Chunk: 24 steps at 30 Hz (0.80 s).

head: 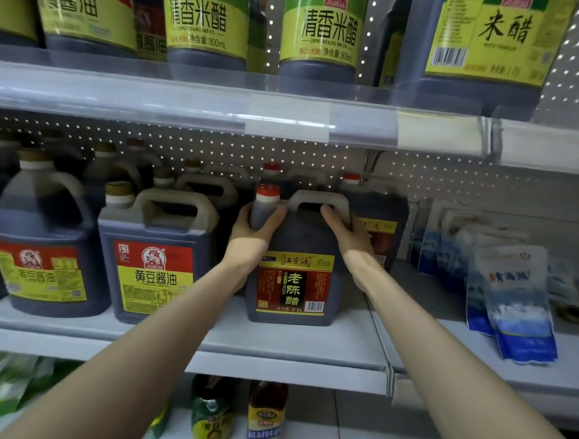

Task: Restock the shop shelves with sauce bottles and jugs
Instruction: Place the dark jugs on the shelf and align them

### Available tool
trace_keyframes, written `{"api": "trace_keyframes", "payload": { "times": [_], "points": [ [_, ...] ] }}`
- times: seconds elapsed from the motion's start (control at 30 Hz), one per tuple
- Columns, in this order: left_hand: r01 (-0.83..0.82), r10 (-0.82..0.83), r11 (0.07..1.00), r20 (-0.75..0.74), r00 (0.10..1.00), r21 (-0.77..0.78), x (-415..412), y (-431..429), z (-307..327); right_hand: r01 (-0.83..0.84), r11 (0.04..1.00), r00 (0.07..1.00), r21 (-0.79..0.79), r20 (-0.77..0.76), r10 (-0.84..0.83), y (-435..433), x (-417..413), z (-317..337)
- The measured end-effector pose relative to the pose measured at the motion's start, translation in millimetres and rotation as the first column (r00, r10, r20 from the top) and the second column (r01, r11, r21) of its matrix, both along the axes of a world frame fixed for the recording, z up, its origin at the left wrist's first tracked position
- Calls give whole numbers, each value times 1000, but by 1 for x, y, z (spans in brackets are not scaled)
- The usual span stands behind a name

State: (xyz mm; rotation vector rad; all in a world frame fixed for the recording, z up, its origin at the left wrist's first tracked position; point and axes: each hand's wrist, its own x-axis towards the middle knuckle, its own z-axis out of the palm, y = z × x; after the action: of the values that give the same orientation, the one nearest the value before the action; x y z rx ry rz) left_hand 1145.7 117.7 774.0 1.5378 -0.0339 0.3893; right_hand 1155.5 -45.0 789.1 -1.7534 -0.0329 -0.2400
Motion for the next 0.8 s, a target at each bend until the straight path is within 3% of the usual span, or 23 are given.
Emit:
{"api": "trace_keyframes", "payload": {
  "times": [0.23, 0.8],
  "points": [
    [33, -52, 993, -169, 984, -114, -22, -4, -46, -20, 998, 981, 59, -193, 31, -2, -22, -46],
    [-42, 22, 992, -173, 985, -116, 38, 0, -61, 82, 996, 990, 37, -122, -77, 13, 29, -58]
  ]
}}
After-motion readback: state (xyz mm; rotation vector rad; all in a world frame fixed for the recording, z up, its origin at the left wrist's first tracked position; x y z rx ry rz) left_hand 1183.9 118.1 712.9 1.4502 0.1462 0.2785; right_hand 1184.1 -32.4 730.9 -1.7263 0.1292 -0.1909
